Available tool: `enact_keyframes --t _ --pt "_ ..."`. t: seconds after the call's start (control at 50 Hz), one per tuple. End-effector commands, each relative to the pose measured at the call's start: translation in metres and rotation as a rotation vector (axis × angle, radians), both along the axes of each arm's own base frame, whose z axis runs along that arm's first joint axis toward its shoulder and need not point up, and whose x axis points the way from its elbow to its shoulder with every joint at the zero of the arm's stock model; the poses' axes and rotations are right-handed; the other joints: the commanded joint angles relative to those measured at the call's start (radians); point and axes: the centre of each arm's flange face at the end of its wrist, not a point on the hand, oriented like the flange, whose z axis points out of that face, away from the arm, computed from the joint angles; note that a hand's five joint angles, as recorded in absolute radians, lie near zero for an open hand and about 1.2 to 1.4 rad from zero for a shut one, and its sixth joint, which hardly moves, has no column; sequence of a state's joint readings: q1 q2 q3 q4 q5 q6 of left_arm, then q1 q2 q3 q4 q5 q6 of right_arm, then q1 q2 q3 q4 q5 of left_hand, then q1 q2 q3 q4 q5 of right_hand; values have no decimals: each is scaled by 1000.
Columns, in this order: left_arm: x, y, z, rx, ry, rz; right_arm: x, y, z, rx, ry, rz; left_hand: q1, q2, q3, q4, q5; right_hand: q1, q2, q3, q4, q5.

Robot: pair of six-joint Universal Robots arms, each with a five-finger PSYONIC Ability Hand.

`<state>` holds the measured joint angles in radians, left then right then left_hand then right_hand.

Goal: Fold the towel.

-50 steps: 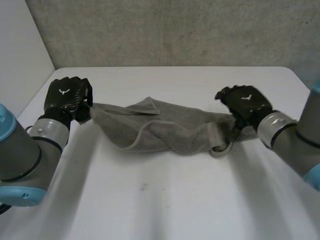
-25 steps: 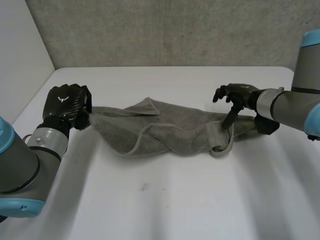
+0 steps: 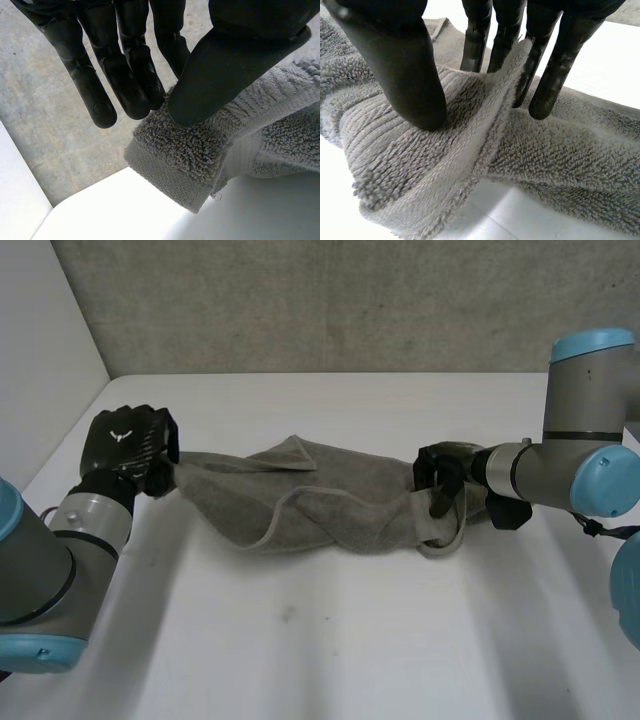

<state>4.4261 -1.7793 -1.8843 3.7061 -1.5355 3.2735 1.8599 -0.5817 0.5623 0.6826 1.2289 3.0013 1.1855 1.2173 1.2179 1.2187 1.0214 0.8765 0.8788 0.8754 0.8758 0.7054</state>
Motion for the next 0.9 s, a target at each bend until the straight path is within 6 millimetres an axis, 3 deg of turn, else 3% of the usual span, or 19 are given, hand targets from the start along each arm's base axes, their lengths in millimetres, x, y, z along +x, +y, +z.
enact_keyframes --t 0.02,0.04,0.06,0.2,0.24,0.26,0.3,0.32,0.36,0.38,0.4,0.42,0.46,0.48,0.52,0.62,0.74,0.86,0.9 --pt "1 -1 0 1 0 4 -1 7 3 18 16 17 211 179 178 178 200 355 353 356 356 352" --pt "1 -1 0 1 0 4 -1 7 3 18 16 17 211 179 178 178 200 356 354 358 357 353" --pt "2 -1 0 1 0 6 -2 9 6 11 23 22 211 179 178 178 200 518 516 519 519 515" --pt "2 -2 1 -2 1 9 -9 14 33 -43 22 20 211 179 178 178 200 520 517 521 520 516" --pt "5 -5 5 -14 2 18 -14 24 65 -113 11 20 211 179 178 178 200 520 517 521 520 516" --pt "5 -5 5 -14 2 18 -14 24 65 -114 11 20 211 179 178 178 200 520 517 521 520 516" --pt "9 -4 26 -69 16 30 -24 38 103 -237 27 38 211 179 178 178 200 520 517 521 520 516" --pt "9 -4 26 -69 16 30 -24 38 103 -237 27 39 211 179 178 178 200 520 517 521 520 516" --pt "12 -2 39 -108 26 37 -38 58 141 -374 83 54 211 179 178 178 200 520 517 521 520 516" --pt "15 0 51 -141 37 44 -38 58 141 -375 83 54 211 179 178 178 200 520 517 521 520 516" --pt "18 3 63 -173 45 50 -44 68 156 -432 114 60 211 179 178 178 200 520 517 521 520 516" --pt "18 3 64 -173 45 50 -44 68 157 -432 114 60 211 179 178 178 200 520 517 521 520 516" --pt "22 17 90 -228 57 53 -57 85 180 -526 168 60 211 179 178 178 200 520 517 521 520 516" --pt "22 17 91 -228 58 53 -57 85 180 -526 168 60 211 179 178 178 200 520 517 521 520 516" --pt "24 25 104 -246 62 53 -67 107 207 -629 199 51 211 179 178 178 200 520 517 521 520 516" --pt "27 49 129 -194 49 46 -80 136 240 -769 239 26 211 179 178 178 200 520 517 521 520 516" --pt "28 57 134 -112 27 38 -97 141 248 -819 323 -15 211 179 178 178 200 520 517 521 520 516" --pt "27 52 129 -17 0 38 -104 131 216 -748 453 42 211 179 178 178 200 520 517 521 520 516" --pt "24 43 121 23 -11 38 -104 119 191 -689 531 98 211 179 178 178 200 520 517 521 520 516"
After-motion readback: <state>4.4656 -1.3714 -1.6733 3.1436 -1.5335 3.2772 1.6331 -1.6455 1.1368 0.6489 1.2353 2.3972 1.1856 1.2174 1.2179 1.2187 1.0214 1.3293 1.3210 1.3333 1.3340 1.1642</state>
